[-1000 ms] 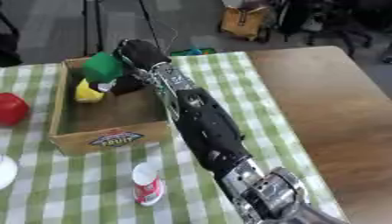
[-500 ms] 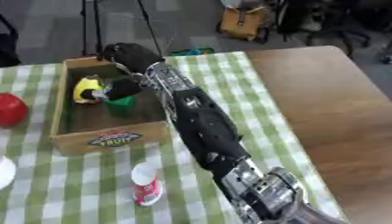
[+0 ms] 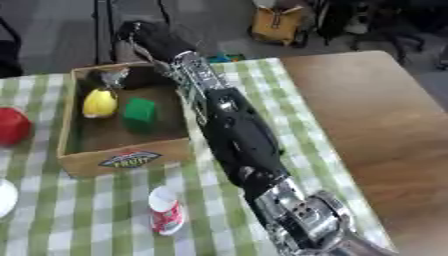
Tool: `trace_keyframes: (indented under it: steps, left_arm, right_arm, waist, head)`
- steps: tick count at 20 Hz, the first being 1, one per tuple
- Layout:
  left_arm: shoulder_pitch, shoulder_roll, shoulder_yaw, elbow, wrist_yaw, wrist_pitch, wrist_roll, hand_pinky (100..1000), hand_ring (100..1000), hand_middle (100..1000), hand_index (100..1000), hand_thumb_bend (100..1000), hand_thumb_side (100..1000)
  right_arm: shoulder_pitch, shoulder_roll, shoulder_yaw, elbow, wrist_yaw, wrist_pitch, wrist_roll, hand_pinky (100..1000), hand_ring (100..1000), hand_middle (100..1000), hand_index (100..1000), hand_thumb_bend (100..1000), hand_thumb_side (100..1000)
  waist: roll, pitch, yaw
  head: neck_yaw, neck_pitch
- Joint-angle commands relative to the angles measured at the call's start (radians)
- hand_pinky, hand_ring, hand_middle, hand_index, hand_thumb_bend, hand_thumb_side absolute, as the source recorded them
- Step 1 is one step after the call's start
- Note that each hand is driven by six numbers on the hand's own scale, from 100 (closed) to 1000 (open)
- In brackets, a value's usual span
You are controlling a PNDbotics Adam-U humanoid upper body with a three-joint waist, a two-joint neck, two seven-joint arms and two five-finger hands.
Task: Pick up objects on the table and place them in the box.
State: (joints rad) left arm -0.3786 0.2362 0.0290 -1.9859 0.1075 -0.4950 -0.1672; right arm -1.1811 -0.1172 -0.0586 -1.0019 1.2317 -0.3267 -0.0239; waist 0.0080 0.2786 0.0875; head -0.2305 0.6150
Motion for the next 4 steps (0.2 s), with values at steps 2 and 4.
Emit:
trace_keyframes:
  steps: [2, 4]
  left_arm:
    - [-0.008, 0.012, 0.012, -0.014, -0.002, -0.004, 0.012, 442, 620, 668, 723, 100, 979]
    - [-0.006, 0.013, 0.013, -0.014, -0.003, -0.006, 0.016, 443, 620, 668, 722, 100, 977]
  right_arm:
    - [-0.050, -0.091, -0.084, -0.118, -0.066, -0.012, -0.060, 756, 801, 730, 799, 389, 1000]
    - [-0.034, -0.118, -0.101, -0.163, -0.093, -0.020, -0.088, 754, 801, 728, 798, 319, 1000]
  waist:
    - [0.007, -0.025, -0.008]
    - [0.010, -0.025, -0.013]
  head:
    - [0.048, 0.008]
    - [0.059, 0.010]
